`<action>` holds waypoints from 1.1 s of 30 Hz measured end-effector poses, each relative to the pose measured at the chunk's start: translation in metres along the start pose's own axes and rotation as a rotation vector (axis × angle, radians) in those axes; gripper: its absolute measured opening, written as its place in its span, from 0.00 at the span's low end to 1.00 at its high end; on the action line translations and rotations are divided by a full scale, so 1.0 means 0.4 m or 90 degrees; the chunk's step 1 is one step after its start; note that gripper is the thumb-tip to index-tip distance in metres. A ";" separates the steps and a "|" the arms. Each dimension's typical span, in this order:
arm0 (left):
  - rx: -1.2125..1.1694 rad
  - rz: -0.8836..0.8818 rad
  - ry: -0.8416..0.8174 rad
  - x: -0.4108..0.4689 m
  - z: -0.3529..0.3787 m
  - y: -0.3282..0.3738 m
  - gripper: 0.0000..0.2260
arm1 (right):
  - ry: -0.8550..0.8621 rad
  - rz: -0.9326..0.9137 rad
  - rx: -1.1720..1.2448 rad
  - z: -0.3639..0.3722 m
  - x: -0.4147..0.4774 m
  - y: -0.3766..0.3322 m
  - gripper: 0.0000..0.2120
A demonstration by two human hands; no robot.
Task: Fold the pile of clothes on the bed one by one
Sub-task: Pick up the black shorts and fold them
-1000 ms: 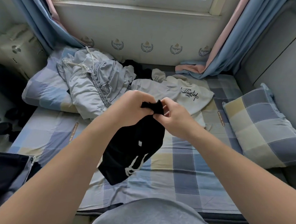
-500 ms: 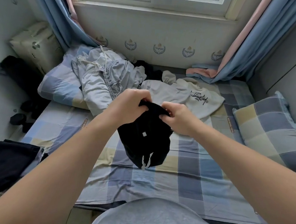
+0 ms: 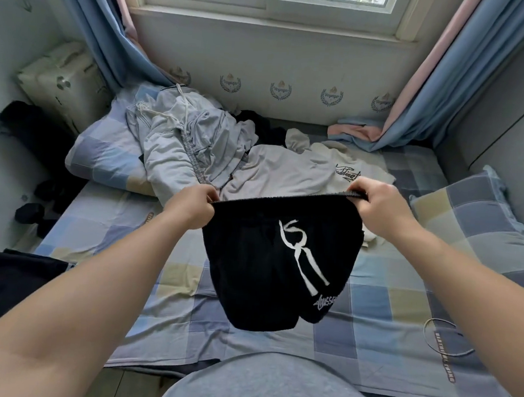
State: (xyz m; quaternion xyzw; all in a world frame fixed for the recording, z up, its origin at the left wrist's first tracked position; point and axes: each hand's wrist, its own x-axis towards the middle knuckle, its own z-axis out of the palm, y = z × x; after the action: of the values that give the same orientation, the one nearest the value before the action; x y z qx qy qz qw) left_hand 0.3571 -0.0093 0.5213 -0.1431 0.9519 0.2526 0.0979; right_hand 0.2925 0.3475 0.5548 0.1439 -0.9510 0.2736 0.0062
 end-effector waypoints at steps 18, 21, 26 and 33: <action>-0.026 0.144 -0.048 -0.013 -0.011 0.014 0.08 | -0.177 0.226 0.430 0.036 -0.017 -0.002 0.09; -0.066 0.173 -0.084 -0.023 -0.014 -0.006 0.09 | -0.220 0.156 0.309 0.016 -0.025 0.032 0.23; 0.035 0.264 0.050 -0.001 0.018 -0.022 0.09 | -0.106 0.086 0.101 0.032 -0.012 0.042 0.15; -0.044 0.201 0.145 0.004 -0.002 -0.011 0.09 | 0.029 0.065 0.011 0.050 0.023 0.047 0.08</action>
State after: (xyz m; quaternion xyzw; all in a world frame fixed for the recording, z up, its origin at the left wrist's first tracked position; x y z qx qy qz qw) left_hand 0.3570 -0.0137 0.5195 -0.0234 0.9582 0.2795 -0.0566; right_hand 0.2797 0.3499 0.5288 0.0888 -0.9543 0.2852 0.0122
